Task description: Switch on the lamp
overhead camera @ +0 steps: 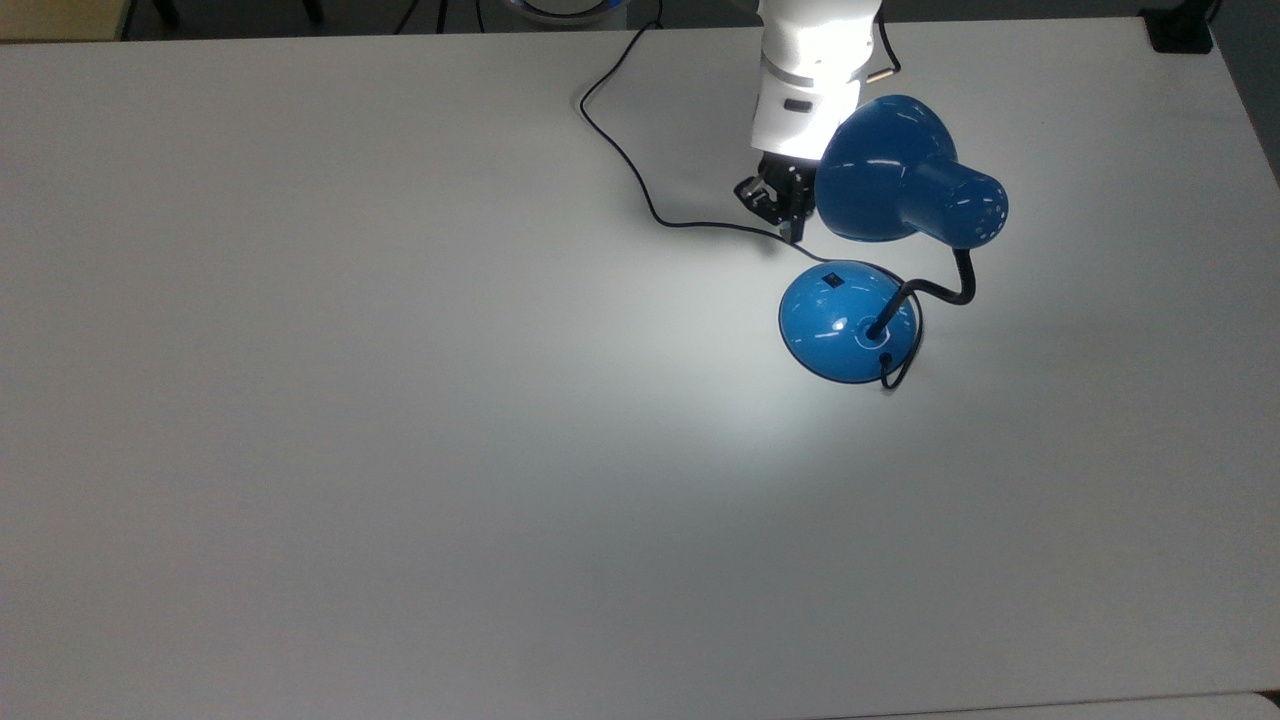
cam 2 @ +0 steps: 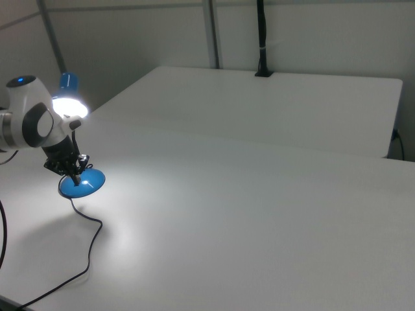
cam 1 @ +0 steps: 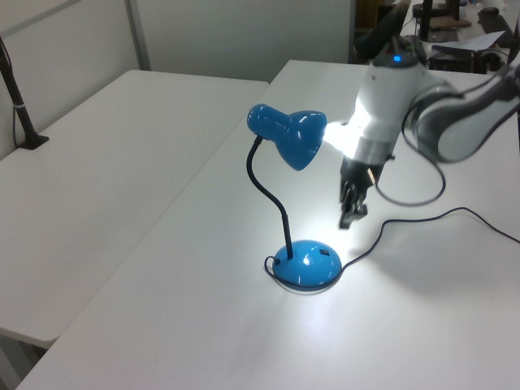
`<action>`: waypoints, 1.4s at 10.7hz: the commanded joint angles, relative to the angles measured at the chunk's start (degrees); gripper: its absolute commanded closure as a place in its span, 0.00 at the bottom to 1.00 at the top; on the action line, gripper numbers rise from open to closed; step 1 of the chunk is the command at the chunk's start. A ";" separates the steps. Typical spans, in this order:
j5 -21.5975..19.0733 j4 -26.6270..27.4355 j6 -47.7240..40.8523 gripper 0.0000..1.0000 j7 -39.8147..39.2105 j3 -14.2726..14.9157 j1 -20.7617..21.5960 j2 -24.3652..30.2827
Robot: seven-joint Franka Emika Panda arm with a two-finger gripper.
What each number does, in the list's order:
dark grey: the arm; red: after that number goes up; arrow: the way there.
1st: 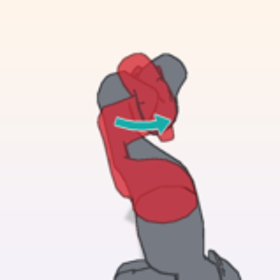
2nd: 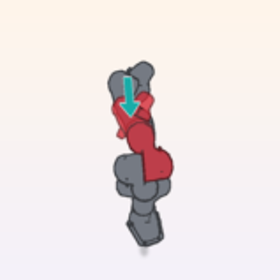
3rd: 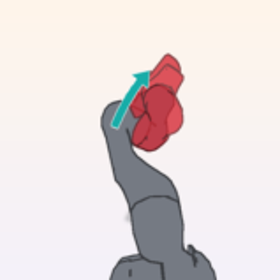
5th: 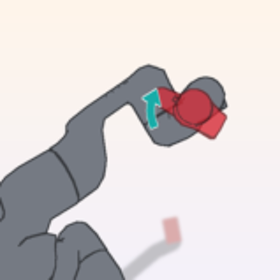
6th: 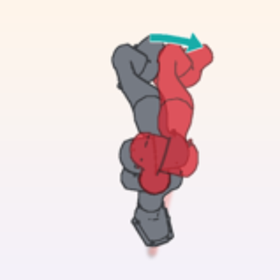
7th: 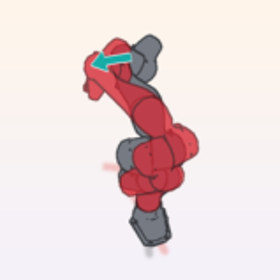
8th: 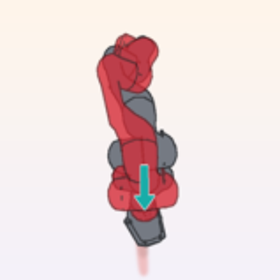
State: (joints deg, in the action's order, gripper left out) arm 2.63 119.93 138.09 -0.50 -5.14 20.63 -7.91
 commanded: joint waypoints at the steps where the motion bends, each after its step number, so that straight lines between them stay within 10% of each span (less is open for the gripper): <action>1: 0.01 0.66 -15.35 0.98 1.21 0.40 -5.92 7.80; 7: -0.52 -19.88 -36.38 0.89 3.22 0.40 -18.32 8.44; 8: -0.78 -22.87 -39.54 0.74 3.31 0.49 -19.48 8.35; 10: -0.78 -26.76 -44.73 0.07 3.05 1.97 -19.58 8.44; 15: -0.17 -28.61 -48.25 0.00 2.71 2.86 -20.45 8.96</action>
State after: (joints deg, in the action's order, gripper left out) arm 2.66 92.81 93.89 1.81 -2.64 0.73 1.15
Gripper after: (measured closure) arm 0.128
